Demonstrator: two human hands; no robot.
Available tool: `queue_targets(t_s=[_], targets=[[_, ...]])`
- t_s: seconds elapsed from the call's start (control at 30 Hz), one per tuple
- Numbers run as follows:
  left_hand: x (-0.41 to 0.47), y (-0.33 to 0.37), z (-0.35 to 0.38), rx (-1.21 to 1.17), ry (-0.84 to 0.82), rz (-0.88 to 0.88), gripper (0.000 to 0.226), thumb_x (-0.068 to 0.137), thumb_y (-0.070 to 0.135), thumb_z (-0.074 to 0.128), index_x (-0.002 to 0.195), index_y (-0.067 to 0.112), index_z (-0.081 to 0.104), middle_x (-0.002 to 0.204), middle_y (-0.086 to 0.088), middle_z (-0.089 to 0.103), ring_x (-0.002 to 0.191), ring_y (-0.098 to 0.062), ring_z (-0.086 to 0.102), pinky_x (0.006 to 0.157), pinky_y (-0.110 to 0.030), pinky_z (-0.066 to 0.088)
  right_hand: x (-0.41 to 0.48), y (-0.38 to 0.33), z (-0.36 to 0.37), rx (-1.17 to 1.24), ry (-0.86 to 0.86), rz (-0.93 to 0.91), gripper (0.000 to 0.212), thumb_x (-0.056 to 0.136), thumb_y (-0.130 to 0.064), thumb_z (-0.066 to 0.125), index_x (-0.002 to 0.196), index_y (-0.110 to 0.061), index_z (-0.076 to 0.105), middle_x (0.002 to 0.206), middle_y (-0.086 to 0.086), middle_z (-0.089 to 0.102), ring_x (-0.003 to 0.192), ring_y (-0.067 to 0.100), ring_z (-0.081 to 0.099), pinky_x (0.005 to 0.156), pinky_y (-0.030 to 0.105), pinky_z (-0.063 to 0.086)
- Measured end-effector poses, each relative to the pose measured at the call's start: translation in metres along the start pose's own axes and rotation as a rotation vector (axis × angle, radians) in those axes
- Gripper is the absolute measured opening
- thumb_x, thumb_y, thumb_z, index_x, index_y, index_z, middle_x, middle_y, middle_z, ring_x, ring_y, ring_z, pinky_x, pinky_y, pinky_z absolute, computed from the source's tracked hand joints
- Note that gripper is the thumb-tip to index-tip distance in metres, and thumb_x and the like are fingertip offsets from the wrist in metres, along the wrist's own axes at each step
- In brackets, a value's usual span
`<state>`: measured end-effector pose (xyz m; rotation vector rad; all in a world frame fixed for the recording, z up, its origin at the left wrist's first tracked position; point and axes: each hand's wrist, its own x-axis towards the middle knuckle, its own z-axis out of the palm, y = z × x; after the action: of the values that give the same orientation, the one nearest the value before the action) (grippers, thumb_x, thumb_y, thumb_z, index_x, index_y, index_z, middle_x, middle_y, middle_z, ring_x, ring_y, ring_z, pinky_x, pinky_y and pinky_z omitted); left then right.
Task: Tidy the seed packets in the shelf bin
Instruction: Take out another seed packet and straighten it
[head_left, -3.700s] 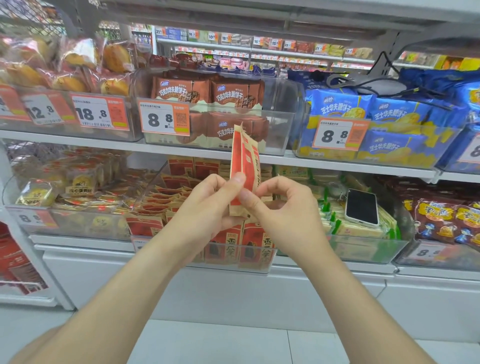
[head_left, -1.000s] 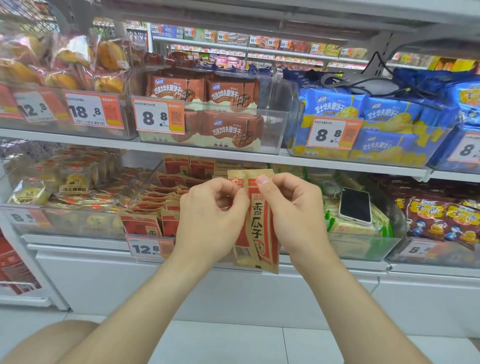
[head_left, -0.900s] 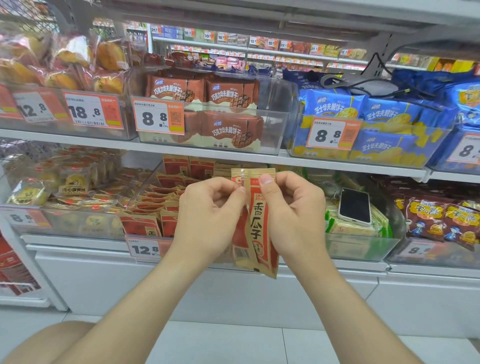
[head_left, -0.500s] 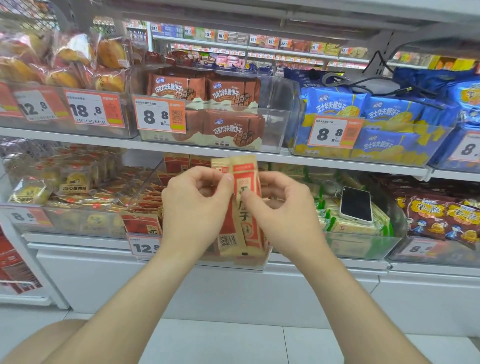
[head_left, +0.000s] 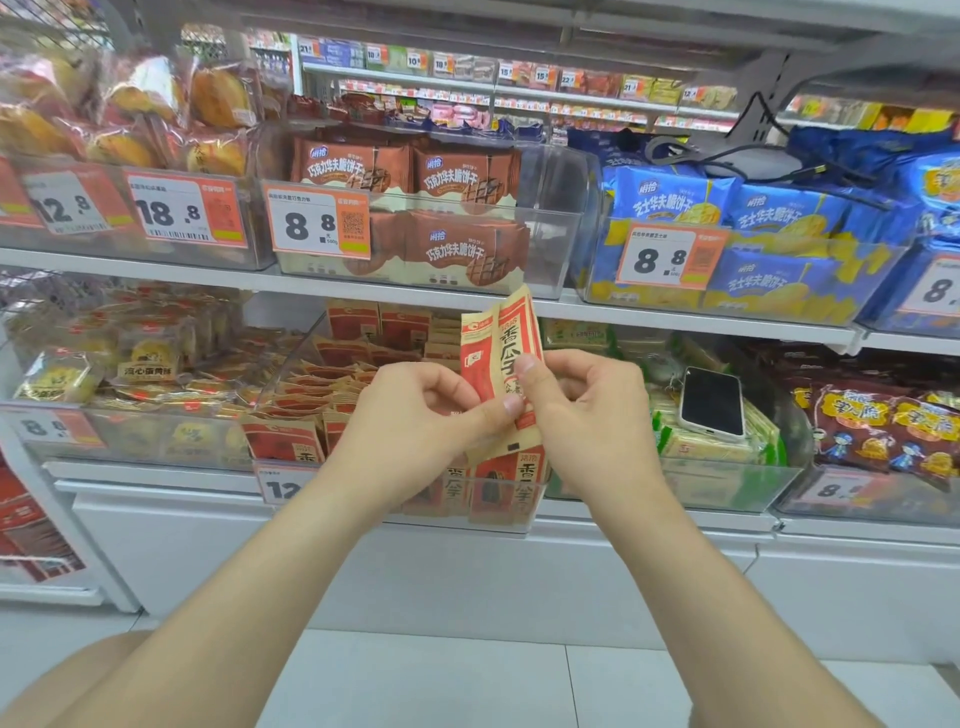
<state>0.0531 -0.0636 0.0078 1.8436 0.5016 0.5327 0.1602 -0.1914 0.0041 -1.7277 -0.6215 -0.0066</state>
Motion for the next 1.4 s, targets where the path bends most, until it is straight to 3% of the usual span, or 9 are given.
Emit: queue_targets(t_s=[0.23, 0.37, 0.63, 0.73, 0.9, 1.03, 1.13, 1.23, 1.4], targets=[[0.006, -0.003, -0.004, -0.03, -0.045, -0.001, 0.056, 0.07, 0.052, 0.093, 0.098, 0.01, 0.07, 0.094, 0.003, 0.082, 0.086, -0.021, 0.081, 0.073, -0.047, 0.069, -0.002, -0.003, -0.003, 0.054, -0.063, 0.044, 0.023, 0.092, -0.044, 0.081, 0.108, -0.029, 0.074, 0.073, -0.001, 0.079, 0.073, 0.013, 0.078, 0.072, 0.04, 0.065], [0.01, -0.005, -0.002, 0.04, 0.023, 0.015, 0.031, 0.081, 0.036, 0.091, 0.091, 0.015, 0.072, 0.09, 0.008, 0.082, 0.084, -0.018, 0.08, 0.071, -0.047, 0.069, -0.003, -0.003, 0.0, 0.038, -0.145, 0.056, 0.028, 0.093, -0.034, 0.082, 0.117, -0.032, 0.067, 0.08, -0.005, 0.08, 0.074, 0.013, 0.08, 0.073, 0.045, 0.067], [0.012, -0.001, -0.005, 0.037, -0.032, 0.028, 0.013, 0.088, 0.015, 0.083, 0.096, 0.01, 0.074, 0.077, 0.001, 0.081, 0.076, -0.018, 0.08, 0.074, -0.05, 0.069, 0.0, 0.002, 0.002, -0.173, -0.123, -0.085, 0.019, 0.104, -0.043, 0.065, 0.108, -0.029, 0.076, 0.077, -0.006, 0.079, 0.076, 0.015, 0.077, 0.069, 0.042, 0.063], [0.011, 0.002, -0.013, 0.014, -0.08, 0.039, 0.012, 0.094, 0.015, 0.082, 0.1, 0.008, 0.074, 0.083, 0.0, 0.083, 0.081, -0.018, 0.082, 0.074, -0.045, 0.069, 0.001, 0.001, 0.002, -0.05, -0.158, 0.009, 0.023, 0.107, -0.04, 0.062, 0.119, -0.024, 0.074, 0.088, -0.004, 0.082, 0.082, 0.017, 0.079, 0.073, 0.049, 0.066], [0.008, 0.004, -0.019, -0.005, -0.091, 0.061, 0.013, 0.094, 0.017, 0.082, 0.101, 0.009, 0.075, 0.086, -0.001, 0.083, 0.082, -0.017, 0.082, 0.065, -0.033, 0.068, -0.002, -0.007, 0.001, 0.126, -0.229, 0.148, 0.02, 0.11, -0.034, 0.057, 0.121, -0.022, 0.069, 0.089, -0.002, 0.082, 0.076, 0.018, 0.08, 0.061, 0.037, 0.062], [0.011, -0.001, -0.019, -0.037, -0.086, 0.058, 0.01, 0.097, 0.017, 0.079, 0.102, 0.009, 0.076, 0.088, -0.004, 0.084, 0.086, -0.021, 0.082, 0.078, -0.042, 0.069, -0.002, -0.01, -0.001, 0.182, -0.25, 0.182, 0.025, 0.113, -0.034, 0.053, 0.122, -0.02, 0.071, 0.092, 0.0, 0.083, 0.078, 0.019, 0.079, 0.061, 0.035, 0.064], [0.012, -0.004, -0.019, -0.083, -0.052, 0.061, 0.01, 0.103, 0.021, 0.073, 0.103, 0.011, 0.077, 0.091, -0.003, 0.084, 0.089, -0.019, 0.082, 0.082, -0.04, 0.068, -0.002, -0.013, -0.005, 0.253, -0.339, 0.174, 0.033, 0.116, -0.029, 0.043, 0.126, -0.019, 0.072, 0.097, 0.006, 0.082, 0.076, 0.019, 0.077, 0.06, 0.03, 0.062], [0.012, -0.004, -0.019, -0.127, -0.044, 0.076, 0.021, 0.102, 0.033, 0.072, 0.104, 0.012, 0.079, 0.095, -0.001, 0.083, 0.096, -0.018, 0.081, 0.085, -0.037, 0.067, -0.004, -0.013, -0.007, 0.234, -0.375, 0.083, 0.028, 0.113, -0.023, 0.052, 0.13, -0.019, 0.073, 0.101, 0.003, 0.083, 0.088, 0.018, 0.08, 0.068, 0.033, 0.066], [0.011, -0.006, -0.02, -0.112, -0.062, 0.048, 0.062, 0.074, 0.068, 0.09, 0.104, 0.016, 0.075, 0.094, -0.005, 0.083, 0.096, -0.028, 0.081, 0.094, -0.052, 0.065, -0.006, -0.012, -0.008, 0.321, -0.264, 0.09, 0.015, 0.098, -0.021, 0.076, 0.104, -0.007, 0.079, 0.087, 0.011, 0.082, 0.082, 0.026, 0.082, 0.07, 0.033, 0.067]])
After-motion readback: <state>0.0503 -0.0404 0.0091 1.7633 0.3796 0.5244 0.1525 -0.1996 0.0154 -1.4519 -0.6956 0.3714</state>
